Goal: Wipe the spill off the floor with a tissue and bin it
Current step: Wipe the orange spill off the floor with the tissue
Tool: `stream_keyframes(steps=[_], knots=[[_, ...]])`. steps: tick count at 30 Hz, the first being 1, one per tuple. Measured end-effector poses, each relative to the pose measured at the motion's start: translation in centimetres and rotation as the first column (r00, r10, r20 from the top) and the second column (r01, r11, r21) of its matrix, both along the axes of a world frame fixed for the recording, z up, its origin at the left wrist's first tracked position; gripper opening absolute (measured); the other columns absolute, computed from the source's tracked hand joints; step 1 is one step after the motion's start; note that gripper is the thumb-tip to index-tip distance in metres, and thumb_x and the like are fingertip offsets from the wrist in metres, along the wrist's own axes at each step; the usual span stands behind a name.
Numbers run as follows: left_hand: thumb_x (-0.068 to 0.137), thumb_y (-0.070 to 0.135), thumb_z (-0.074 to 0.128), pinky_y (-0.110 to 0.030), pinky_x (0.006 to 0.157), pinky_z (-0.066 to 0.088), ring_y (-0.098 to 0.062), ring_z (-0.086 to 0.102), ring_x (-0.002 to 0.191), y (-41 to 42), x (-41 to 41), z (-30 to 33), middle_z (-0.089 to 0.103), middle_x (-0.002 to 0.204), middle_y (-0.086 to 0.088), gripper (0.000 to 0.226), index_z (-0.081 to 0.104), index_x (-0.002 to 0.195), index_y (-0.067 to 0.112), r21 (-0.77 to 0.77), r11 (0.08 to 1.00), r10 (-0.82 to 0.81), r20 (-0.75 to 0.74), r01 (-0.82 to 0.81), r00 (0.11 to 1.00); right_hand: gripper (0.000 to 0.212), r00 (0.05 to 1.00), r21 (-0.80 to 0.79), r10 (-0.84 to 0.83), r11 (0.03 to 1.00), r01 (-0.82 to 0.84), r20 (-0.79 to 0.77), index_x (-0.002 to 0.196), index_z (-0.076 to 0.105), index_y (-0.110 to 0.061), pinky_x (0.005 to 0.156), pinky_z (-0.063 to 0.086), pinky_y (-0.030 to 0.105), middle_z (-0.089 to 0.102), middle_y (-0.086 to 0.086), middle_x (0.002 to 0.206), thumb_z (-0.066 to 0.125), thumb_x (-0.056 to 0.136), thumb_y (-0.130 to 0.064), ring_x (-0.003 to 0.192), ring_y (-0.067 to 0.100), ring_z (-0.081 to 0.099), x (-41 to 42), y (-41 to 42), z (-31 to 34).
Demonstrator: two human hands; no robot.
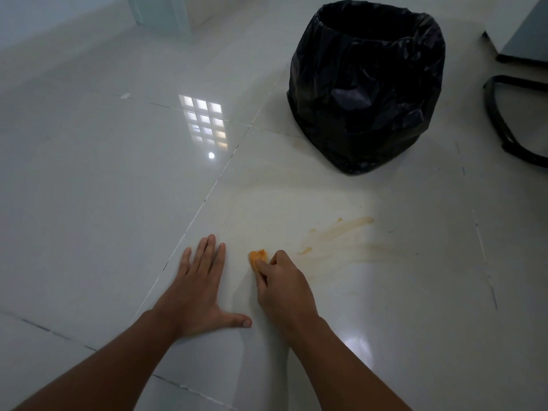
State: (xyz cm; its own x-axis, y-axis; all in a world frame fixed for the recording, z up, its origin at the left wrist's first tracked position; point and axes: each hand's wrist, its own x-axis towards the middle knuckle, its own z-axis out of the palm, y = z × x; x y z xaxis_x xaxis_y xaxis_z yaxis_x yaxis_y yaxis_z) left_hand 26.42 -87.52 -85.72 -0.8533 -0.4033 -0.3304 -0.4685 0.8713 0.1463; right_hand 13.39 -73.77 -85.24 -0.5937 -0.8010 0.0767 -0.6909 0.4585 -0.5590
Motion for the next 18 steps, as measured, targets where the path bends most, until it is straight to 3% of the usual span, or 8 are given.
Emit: stream_keyframes(steps=[8, 11, 14, 18], knots=[[0.047, 0.111, 0.02, -0.046, 0.121, -0.016, -0.02, -0.039, 0.144, 0.1, 0.2, 0.0, -0.039, 0.156, -0.011, 0.153, -0.026, 0.151, 0.007, -0.005, 1.0, 0.004, -0.019, -0.004, 1.0, 0.019, 0.983, -0.062, -0.18, 0.982, 0.177, -0.047, 0.108, 0.069, -0.025, 0.058, 0.049, 0.038, 0.042, -0.004, 0.079, 0.056, 0.094, -0.028, 0.065, 0.021, 0.051, -2.3, 5.0, -0.4], [0.047, 0.111, 0.017, -0.046, 0.122, -0.016, -0.02, -0.042, 0.142, 0.2, 0.3, 0.2, -0.042, 0.155, -0.011, 0.153, -0.028, 0.151, 0.008, -0.008, 1.0, 0.001, 0.01, -0.001, 1.0, 0.017, 0.947, -0.135, -0.321, 0.939, 0.317, -0.009, 0.105, 0.073, -0.022, 0.057, 0.039, 0.023, 0.042, -0.004, 0.075, 0.059, 0.096, -0.026, 0.063, 0.013, 0.046, -4.3, 6.7, -0.5], [0.049, 0.11, 0.015, -0.045, 0.122, -0.015, -0.019, -0.041, 0.143, 0.1, 0.3, 0.1, -0.04, 0.157, -0.011, 0.151, -0.027, 0.151, 0.008, -0.022, 1.0, 0.002, 0.001, -0.002, 1.0, 0.022, 0.894, -0.164, -0.438, 0.879, 0.448, 0.094, 0.107, 0.074, -0.019, 0.059, 0.037, 0.008, 0.044, -0.006, 0.077, 0.056, 0.098, -0.027, 0.075, 0.006, 0.051, -5.5, 7.8, -0.4], [0.05, 0.109, 0.007, -0.045, 0.122, -0.015, -0.019, -0.039, 0.144, 0.4, 0.2, -0.1, -0.038, 0.158, -0.012, 0.148, -0.023, 0.153, 0.008, -0.039, 0.999, 0.024, -0.037, -0.025, 0.999, 0.022, 0.922, -0.208, -0.365, 0.9, 0.384, 0.127, 0.113, 0.073, -0.02, 0.065, 0.039, 0.011, 0.048, -0.003, 0.079, 0.06, 0.096, -0.024, 0.068, 0.008, 0.05, -4.4, 6.8, -0.2]])
